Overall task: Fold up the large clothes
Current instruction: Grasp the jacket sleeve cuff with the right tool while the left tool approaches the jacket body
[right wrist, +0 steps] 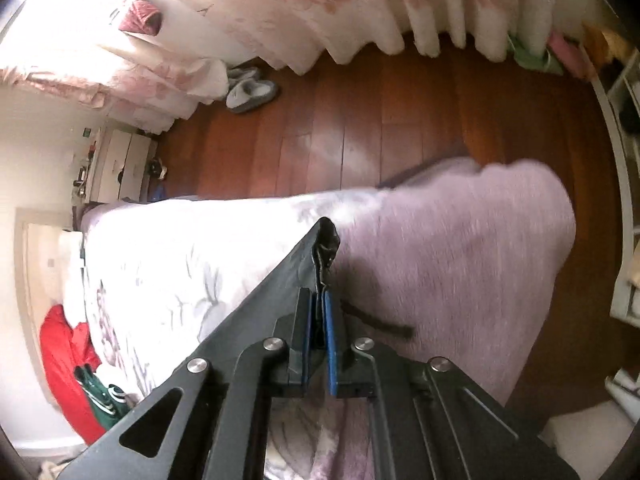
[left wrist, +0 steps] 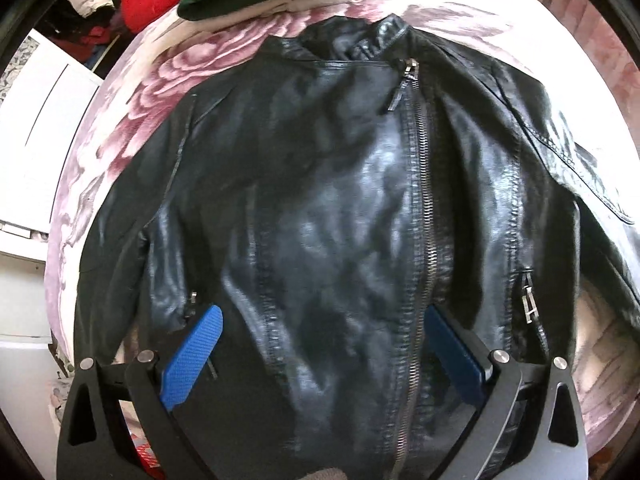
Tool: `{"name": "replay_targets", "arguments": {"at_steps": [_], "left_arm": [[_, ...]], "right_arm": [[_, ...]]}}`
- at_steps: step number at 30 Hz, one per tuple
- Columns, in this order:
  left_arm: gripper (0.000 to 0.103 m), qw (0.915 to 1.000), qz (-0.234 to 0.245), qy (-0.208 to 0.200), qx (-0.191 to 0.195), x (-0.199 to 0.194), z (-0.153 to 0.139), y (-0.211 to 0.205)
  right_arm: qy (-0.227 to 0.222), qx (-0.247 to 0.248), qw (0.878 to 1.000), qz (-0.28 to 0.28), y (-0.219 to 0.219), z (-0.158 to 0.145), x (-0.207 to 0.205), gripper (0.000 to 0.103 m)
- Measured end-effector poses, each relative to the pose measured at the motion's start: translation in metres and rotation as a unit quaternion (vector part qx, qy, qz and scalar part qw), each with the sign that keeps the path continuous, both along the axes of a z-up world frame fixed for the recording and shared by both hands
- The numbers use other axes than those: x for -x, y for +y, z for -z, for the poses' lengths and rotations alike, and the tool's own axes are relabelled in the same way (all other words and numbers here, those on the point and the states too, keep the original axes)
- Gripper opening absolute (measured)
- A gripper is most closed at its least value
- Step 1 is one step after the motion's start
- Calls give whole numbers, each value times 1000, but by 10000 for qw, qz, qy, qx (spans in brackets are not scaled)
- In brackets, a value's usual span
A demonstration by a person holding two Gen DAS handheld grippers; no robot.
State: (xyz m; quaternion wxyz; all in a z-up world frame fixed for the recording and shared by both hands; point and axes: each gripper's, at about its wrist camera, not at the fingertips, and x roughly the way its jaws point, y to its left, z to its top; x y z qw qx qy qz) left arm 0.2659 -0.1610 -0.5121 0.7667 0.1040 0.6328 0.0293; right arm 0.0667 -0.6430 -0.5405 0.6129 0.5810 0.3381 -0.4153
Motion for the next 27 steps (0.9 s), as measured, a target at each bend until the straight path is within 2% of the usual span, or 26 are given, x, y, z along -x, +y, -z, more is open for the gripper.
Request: {"name": "replay_targets", "arguments": {"at_steps": [3,4,5,7,9,11,14,16,17,18,19,23,25,27], "left_arm": [[103,9999,5,70,95,1,1,-10],[103,9999,14,101,123,2,1,-12],[103,9998,25,121,143,2,2,-13],[103,9997,59,146,161,4,4,-16],[103,9996,104,189,158,6,8,-19],[103,9996,96,223,111,5,14,-19],[103,9995,80,282,93,1,23,-16],[103,9996,67,256,55,-1,26,-14],[103,9997,57,238,49,-3,26,-13],[103,9997,40,220,43,-4,27,-12],[103,9998,15,200,50,-6,27,-10],[103,9998,-98,136,126,-13,24,0],[103,9996,-211,38,172,-16,18,6],[103,9990,-379,-59,213,-18,12,12]], "right_arm": [[231,-347,9991,-102,-6,24,-9,10],[257,-599,9978,88,-3,39,-1,21],[212,-834,9959,296,0,49,12,45],[-116,-1142,9907,727,16,67,33,68],[-650,-1481,9792,1224,36,97,52,69],[-1071,-1623,9709,1400,49,127,54,69],[-997,-1190,9785,1354,60,149,43,73],[-884,-895,9832,1325,62,148,25,71],[-956,-708,9850,1251,64,152,20,42],[-984,-635,9863,1163,59,144,11,22],[-1047,-635,9870,1040,55,141,6,11],[-1026,-363,9913,738,45,131,-9,9],[-1164,-160,9910,643,41,118,-18,8],[-1388,28,9890,505,31,75,-40,8]]}}
